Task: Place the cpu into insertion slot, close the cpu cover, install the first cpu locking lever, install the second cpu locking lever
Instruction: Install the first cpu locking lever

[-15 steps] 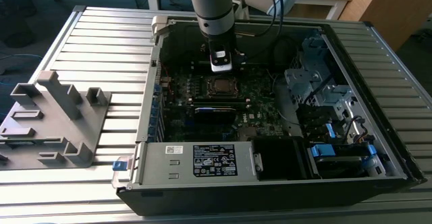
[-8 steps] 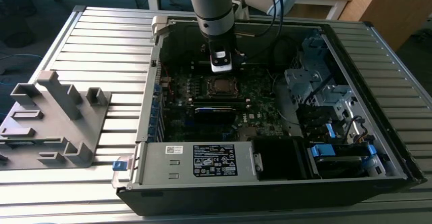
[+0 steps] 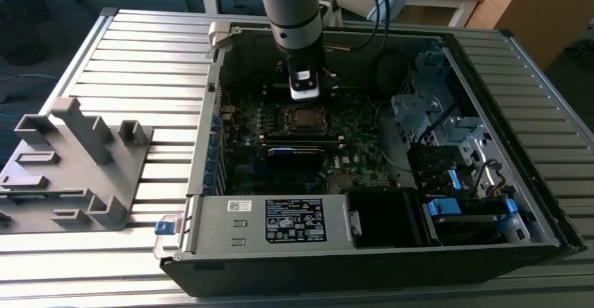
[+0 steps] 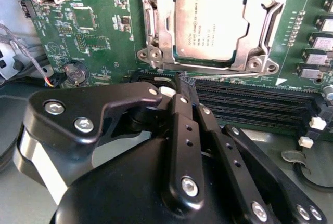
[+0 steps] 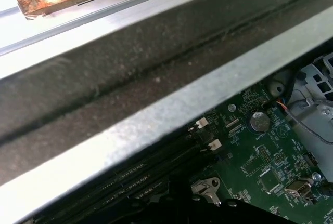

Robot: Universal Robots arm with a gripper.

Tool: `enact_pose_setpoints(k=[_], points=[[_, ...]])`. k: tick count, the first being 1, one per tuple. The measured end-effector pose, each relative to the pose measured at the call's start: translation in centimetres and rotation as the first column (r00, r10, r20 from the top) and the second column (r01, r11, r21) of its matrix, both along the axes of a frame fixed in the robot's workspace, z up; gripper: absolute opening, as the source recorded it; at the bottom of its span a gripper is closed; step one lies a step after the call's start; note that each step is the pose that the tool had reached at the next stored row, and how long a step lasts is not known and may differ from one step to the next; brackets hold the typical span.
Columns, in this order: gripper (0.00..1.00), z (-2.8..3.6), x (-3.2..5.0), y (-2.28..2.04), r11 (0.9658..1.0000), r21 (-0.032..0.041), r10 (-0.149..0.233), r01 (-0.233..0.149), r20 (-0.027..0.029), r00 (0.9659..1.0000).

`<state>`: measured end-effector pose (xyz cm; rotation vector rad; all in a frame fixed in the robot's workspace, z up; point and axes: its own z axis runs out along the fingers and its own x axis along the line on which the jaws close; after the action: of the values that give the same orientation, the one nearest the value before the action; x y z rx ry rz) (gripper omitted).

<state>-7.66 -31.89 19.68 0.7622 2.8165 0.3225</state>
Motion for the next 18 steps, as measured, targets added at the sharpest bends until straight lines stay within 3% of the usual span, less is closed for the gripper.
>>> enact_pose_setpoints(k=[5,11,18], points=[[0.11,-0.02,-0.01,0.05,1.0000,0.0001,0.000,0.000,0.0011,1.0000],[0.11,-0.18,0.00,0.05,1.0000,-0.0002,0.000,0.000,0.0169,0.9999],[0.11,-0.20,-0.03,0.07,1.0000,-0.0003,0.000,0.000,0.0195,0.9998]])
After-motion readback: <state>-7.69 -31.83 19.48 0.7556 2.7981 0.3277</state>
